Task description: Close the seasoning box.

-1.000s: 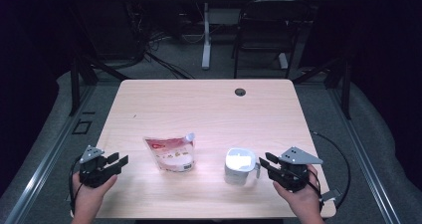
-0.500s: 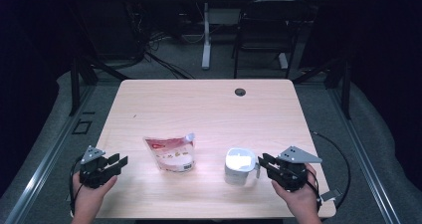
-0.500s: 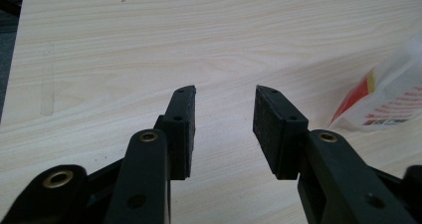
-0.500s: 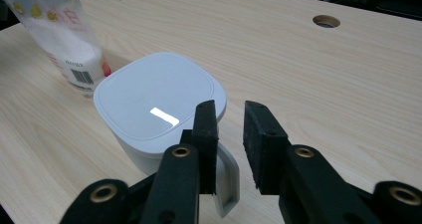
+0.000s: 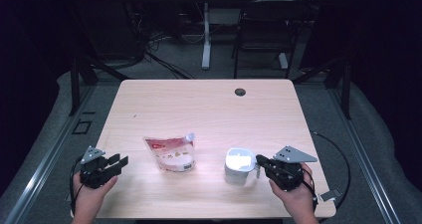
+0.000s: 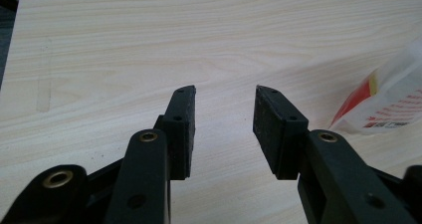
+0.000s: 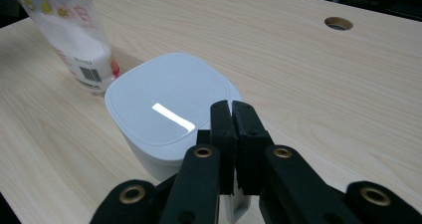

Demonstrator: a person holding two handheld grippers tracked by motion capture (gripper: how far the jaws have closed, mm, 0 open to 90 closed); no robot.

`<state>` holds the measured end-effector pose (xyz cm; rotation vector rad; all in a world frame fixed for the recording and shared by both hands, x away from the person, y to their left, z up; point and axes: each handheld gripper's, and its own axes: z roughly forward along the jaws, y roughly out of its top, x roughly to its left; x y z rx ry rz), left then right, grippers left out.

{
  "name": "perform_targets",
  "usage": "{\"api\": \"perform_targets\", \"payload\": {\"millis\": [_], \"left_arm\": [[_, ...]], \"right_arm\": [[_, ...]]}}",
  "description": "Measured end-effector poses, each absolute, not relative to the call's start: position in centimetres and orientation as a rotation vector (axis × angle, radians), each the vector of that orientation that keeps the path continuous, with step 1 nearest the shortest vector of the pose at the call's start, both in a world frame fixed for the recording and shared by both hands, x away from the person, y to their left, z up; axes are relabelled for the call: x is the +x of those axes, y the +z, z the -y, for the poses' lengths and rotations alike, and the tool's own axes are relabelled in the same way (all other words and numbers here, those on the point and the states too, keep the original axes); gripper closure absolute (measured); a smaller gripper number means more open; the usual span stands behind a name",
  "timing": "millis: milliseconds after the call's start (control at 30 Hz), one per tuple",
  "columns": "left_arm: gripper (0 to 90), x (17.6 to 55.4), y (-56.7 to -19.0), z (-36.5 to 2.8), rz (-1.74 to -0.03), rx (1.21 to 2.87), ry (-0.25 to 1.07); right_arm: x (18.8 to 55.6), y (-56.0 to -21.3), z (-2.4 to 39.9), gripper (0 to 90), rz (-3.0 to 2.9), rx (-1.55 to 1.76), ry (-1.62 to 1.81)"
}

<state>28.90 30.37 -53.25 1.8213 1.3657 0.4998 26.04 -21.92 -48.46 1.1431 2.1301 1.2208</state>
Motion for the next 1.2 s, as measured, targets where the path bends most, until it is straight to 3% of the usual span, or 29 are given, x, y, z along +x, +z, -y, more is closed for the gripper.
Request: {"api": "perform_targets", "payload": {"millis": [1200], "left_arm": [[60.1,29.07,-53.57,-30.63,-1.373,1.830,0.499]], "right_arm": [[26.50,-48.82,21.58,90.0,-2.153,1.155,1.239]]}}
